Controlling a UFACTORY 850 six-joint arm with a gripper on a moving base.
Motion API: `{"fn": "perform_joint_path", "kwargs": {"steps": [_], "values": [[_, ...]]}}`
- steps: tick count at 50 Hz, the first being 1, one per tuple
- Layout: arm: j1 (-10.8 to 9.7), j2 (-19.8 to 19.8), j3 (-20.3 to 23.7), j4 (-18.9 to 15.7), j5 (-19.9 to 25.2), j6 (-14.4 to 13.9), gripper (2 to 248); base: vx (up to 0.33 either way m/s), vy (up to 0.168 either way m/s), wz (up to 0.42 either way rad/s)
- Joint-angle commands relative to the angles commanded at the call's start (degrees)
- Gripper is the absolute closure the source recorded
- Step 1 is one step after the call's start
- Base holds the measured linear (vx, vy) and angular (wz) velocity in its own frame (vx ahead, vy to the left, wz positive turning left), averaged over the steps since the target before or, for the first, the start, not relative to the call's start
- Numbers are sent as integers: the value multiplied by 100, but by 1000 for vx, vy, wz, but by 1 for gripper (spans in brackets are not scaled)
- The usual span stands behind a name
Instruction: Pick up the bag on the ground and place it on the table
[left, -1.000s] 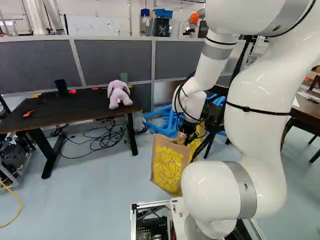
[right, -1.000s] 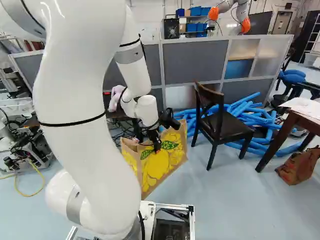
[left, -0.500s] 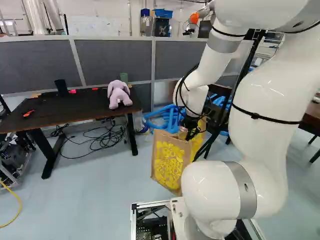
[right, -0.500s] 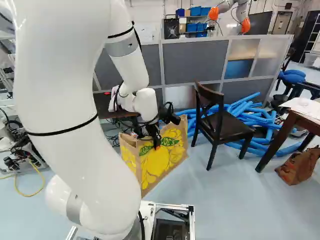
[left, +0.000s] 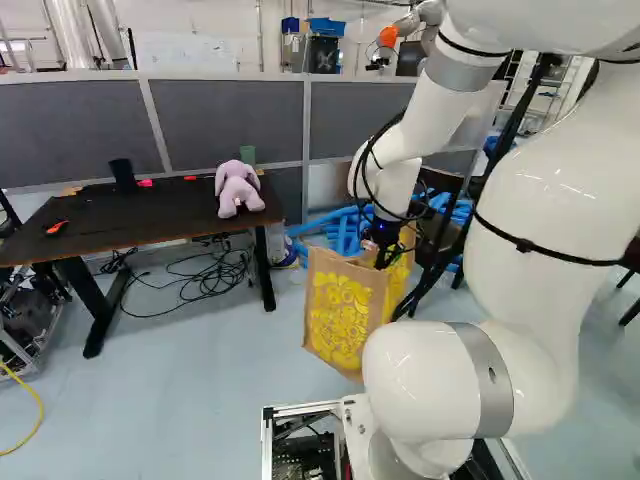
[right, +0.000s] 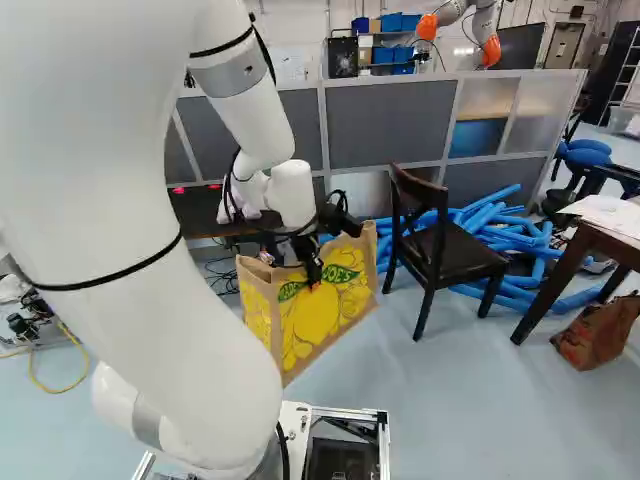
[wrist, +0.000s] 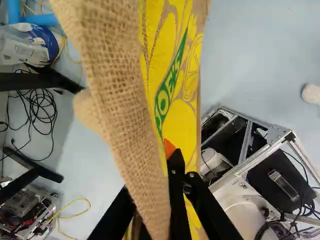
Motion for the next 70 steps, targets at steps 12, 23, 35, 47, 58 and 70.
{"fn": "perform_joint_path", "kwargs": {"steps": [12, 23, 35, 47, 58, 70], "values": [[-3, 171, -110, 0, -287, 0, 229, 0, 0, 0], [21, 349, -185, 0, -566, 0, 229, 0, 0, 0], [53, 525, -285, 0, -889, 0, 229, 0, 0, 0], [92, 630, -455, 0, -1215, 0, 229, 0, 0, 0], [126, 705, -630, 0, -1513, 0, 229, 0, 0, 0], [161, 777, -826, 0, -1839, 0, 229, 0, 0, 0]]}}
